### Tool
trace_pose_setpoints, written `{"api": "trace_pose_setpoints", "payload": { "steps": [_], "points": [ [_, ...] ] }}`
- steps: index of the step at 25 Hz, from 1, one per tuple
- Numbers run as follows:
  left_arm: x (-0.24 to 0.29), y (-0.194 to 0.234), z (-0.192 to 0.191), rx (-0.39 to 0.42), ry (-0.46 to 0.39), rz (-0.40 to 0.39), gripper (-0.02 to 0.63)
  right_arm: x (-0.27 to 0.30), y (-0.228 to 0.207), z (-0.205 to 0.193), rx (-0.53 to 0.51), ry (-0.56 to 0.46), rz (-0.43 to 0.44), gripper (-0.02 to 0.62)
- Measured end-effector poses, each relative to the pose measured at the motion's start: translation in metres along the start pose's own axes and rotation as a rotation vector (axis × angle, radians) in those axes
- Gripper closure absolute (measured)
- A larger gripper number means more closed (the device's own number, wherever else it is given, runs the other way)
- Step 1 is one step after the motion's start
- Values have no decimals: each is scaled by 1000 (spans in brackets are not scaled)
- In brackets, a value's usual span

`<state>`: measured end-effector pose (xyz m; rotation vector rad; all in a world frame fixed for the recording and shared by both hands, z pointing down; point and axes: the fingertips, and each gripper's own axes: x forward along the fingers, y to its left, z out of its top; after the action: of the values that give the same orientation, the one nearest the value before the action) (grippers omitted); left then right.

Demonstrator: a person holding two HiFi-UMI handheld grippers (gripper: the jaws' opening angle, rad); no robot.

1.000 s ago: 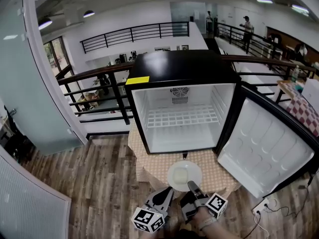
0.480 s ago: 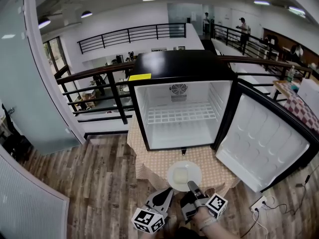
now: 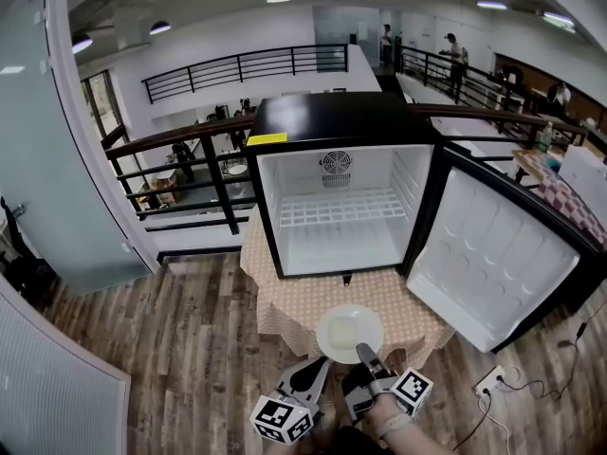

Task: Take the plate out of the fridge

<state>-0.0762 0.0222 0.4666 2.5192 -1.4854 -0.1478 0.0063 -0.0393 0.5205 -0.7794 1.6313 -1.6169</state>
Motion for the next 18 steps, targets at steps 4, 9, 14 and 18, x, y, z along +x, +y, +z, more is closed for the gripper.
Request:
{"api": "trace_pose_setpoints", "payload": {
  "steps": [4,9,14,18],
  "points": [
    [-8,-7,-2,1,1,-9,597,-10,3,-4,-9,-4,12,548],
    [-21,-14,-5,1,6,-20,597,-23,4,-13,-20,-7,12,548],
    [-36,-22,-7,0,7,-28,597,-36,6,-25,-19,-8,16,548],
    [-49,-25,-11,-4,14,-26,597,-46,5,-34,-20,-11,10,548]
  ]
}}
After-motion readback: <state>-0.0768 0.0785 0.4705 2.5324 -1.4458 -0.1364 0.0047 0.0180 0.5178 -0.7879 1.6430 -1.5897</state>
